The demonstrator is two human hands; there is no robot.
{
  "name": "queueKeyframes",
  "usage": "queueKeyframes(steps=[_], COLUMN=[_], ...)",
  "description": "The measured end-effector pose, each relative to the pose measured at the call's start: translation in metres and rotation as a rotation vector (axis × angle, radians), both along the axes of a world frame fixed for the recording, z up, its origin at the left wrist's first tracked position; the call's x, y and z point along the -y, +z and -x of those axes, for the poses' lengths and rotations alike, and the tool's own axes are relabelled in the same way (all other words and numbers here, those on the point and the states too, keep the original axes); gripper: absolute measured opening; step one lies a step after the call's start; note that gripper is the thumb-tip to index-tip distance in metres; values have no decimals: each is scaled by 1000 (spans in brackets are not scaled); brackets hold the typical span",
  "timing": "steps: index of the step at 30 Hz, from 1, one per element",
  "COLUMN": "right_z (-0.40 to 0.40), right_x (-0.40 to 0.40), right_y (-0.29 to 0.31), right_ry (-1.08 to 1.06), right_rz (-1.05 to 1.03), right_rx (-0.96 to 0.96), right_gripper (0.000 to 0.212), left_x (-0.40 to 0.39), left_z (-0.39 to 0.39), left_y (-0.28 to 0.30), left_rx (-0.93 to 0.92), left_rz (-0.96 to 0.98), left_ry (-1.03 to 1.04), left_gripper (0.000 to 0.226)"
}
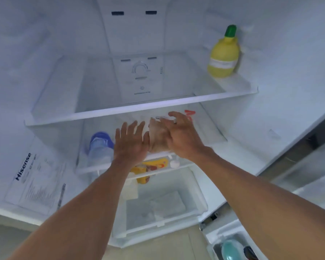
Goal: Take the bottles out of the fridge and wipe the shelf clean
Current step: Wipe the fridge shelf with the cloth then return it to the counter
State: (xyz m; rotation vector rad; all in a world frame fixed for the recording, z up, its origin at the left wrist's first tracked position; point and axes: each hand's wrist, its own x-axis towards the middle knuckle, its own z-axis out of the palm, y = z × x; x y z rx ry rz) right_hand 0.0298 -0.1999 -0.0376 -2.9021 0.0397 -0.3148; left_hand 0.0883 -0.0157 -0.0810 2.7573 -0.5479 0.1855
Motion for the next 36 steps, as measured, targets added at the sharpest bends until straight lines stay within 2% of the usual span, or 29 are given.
queueKeyframes(steps=[2, 3, 10, 14, 17, 20, 23, 27, 29, 33, 36], right_z=[-8, -9, -2, -55, -82, -37, 1, -56, -90, -87, -38], right_x=[-14, -16, 3, 39, 36, 5, 0, 33, 40, 6, -12], right_y=[-9, -15, -29, -25, -22, -28, -39, -22, -17, -28, -38], right_ry=[46, 33, -153, -333, -301, -200, -338, -472, -439, -134, -213], right_rz=[75, 99, 59, 26, 48, 67, 58, 31, 32, 100, 22], right_rx=[-211, -249, -250, -272, -283, -246, -199, -214, -210, -208, -166], right_gripper=[68, 70, 65, 68, 67, 66, 71, 72, 69, 63, 59], left_x=[0, 1, 1, 2, 5, 5, 3, 5, 6, 8, 7], left_z=[-2, -3, -5, -7, -8, -11, -10, -11, -11, -11, -11], left_y=[0, 0, 1, -3, -4, -4, -5, -6, -6, -5, -3], left_rx=[-82, -92, -74, -74, -54, -61, -48, -54, -50, -80, -79], left_rz=[-133, -158, -229, -226, -219, -219, -233, -233, -232, -235, -227], left_ry=[-42, -57, -72, -75, -65, -69, -80, -74, -69, -64, -72], left_gripper=[71, 72, 63, 64, 64, 63, 65, 67, 67, 66, 66])
